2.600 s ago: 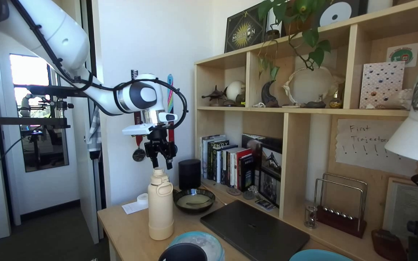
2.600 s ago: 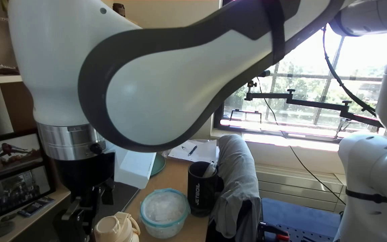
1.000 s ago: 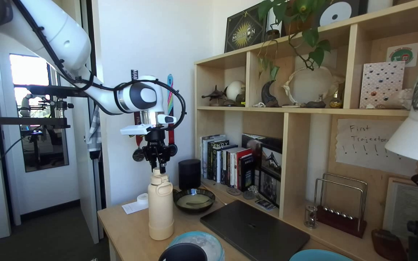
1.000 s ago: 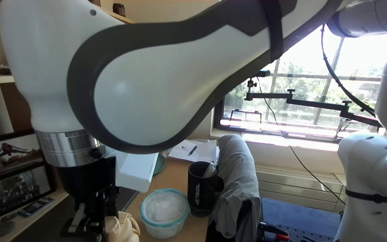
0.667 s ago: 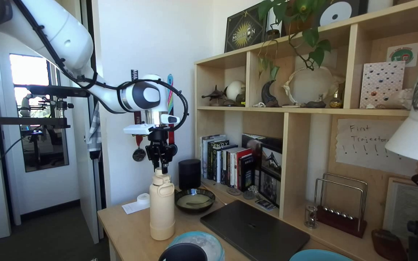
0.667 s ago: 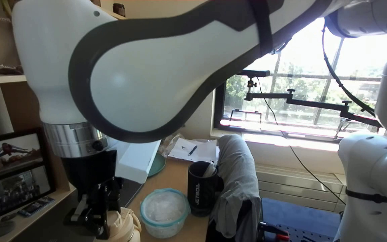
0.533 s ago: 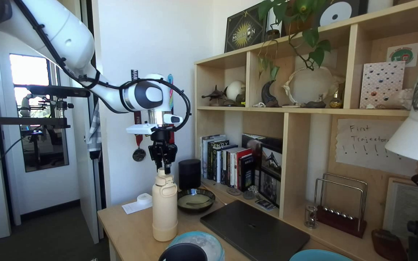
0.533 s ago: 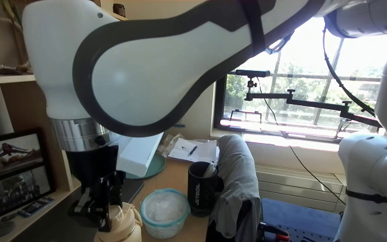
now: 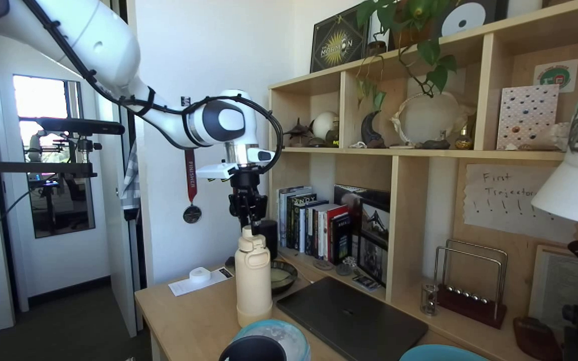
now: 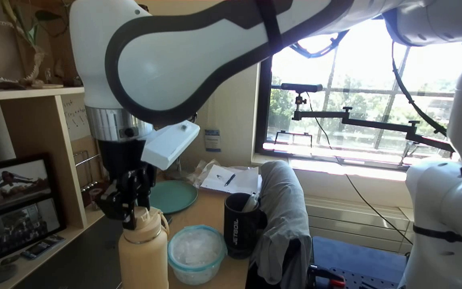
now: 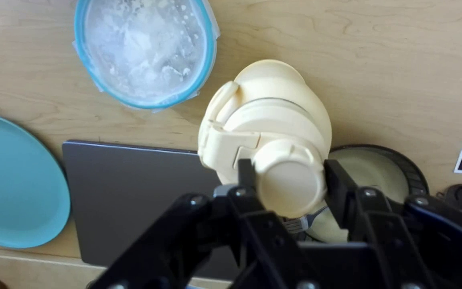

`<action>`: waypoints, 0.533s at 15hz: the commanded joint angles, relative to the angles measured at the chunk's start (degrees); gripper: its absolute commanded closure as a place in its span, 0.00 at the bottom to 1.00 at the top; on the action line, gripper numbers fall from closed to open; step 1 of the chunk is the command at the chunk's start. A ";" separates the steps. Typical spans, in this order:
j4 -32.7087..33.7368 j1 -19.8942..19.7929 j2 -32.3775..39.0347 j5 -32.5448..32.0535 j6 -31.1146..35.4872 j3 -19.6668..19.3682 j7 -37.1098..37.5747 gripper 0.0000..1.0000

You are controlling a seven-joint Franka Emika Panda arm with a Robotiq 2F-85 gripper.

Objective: Move the bottle to the right then move it back to the left side of the desk

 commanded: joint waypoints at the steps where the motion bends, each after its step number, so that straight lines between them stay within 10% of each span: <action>1: 3.27 -0.83 -0.80 -0.30 -1.01 -0.85 -0.08 0.79; 8: 7.18 -3.57 -0.78 -0.50 0.96 -4.07 2.48 0.79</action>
